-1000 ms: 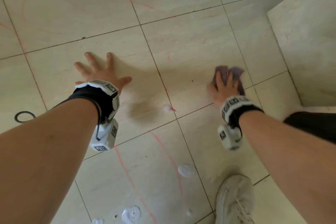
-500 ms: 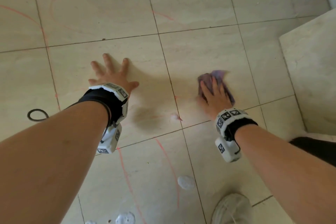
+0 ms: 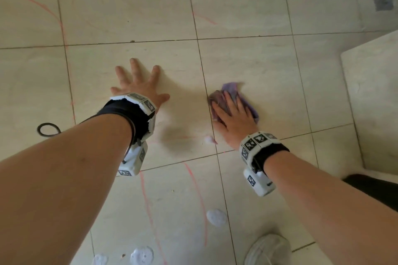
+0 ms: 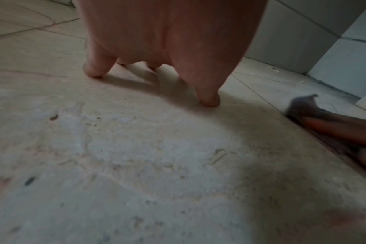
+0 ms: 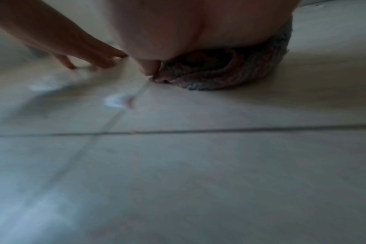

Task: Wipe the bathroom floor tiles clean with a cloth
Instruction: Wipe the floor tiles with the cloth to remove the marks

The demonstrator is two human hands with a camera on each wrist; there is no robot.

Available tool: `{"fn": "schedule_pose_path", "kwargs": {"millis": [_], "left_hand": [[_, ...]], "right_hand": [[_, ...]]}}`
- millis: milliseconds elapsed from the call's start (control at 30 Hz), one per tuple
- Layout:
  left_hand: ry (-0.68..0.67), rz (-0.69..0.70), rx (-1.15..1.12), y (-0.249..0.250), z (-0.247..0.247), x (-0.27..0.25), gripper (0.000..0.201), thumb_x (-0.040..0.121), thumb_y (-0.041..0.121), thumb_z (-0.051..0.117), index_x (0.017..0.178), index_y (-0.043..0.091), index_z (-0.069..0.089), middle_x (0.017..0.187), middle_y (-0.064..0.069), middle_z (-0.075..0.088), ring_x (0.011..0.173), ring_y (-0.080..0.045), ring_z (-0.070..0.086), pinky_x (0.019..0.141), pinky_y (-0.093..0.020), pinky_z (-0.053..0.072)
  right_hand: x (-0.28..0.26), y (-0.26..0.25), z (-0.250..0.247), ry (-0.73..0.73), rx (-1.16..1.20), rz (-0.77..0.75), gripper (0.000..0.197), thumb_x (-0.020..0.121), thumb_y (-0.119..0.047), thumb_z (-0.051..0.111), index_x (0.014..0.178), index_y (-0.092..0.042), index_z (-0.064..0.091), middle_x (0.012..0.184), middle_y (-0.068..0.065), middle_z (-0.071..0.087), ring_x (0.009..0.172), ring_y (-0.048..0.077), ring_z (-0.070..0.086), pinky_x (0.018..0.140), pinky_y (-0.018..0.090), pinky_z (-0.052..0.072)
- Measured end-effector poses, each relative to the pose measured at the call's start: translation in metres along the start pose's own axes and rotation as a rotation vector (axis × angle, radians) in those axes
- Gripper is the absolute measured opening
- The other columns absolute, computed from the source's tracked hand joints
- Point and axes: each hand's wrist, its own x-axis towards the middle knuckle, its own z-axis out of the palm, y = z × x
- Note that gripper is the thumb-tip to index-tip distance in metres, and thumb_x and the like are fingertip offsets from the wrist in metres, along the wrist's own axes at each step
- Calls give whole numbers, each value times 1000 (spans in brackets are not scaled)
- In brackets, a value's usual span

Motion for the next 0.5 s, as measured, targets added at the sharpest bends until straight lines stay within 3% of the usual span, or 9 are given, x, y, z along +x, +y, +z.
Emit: {"fn": "schedule_pose_path", "kwargs": {"millis": [67,133,233,367,500], "left_hand": [[-21,1,4,1,0,0,83,92,60,50,152,43,-4,159,-5,-26,144,-47,-17,110,-68,20],[-27,6,11,1,0,0,84,92,61,49,152,42,-6,159,-5,-27,143,-48,-19,110,-70,18],[-27,21,20,0,0,1,83,92,61,48,152,43,-5,159,-5,-27,143,-48,-18,109,-70,18],[60,79,64,-14,5,-6,71,93,60,47,150,43,7,161,-4,-16,145,-44,-9,108,-63,25],[67,140,95,-31,7,-8,68,96,57,42,152,42,6,162,-3,-16,148,-36,-10,113,-59,22]], "right_hand": [[0,35,-1,-4,-15,102,74,86,-70,-6,154,-39,-3,159,-3,-28,146,28,-25,121,49,-1],[7,48,-9,35,60,211,69,92,-68,3,154,-38,-1,160,-4,-25,146,26,-24,120,48,-3],[13,30,-11,116,217,314,62,100,-53,26,154,-38,0,161,-2,-22,147,26,-20,120,46,-3],[-9,9,9,110,249,355,63,100,-53,26,154,-39,-3,160,-4,-23,148,25,-20,120,46,-3],[-35,-16,30,74,280,390,66,100,-53,28,154,-37,-5,160,0,-24,147,28,-20,120,48,-2]]}}
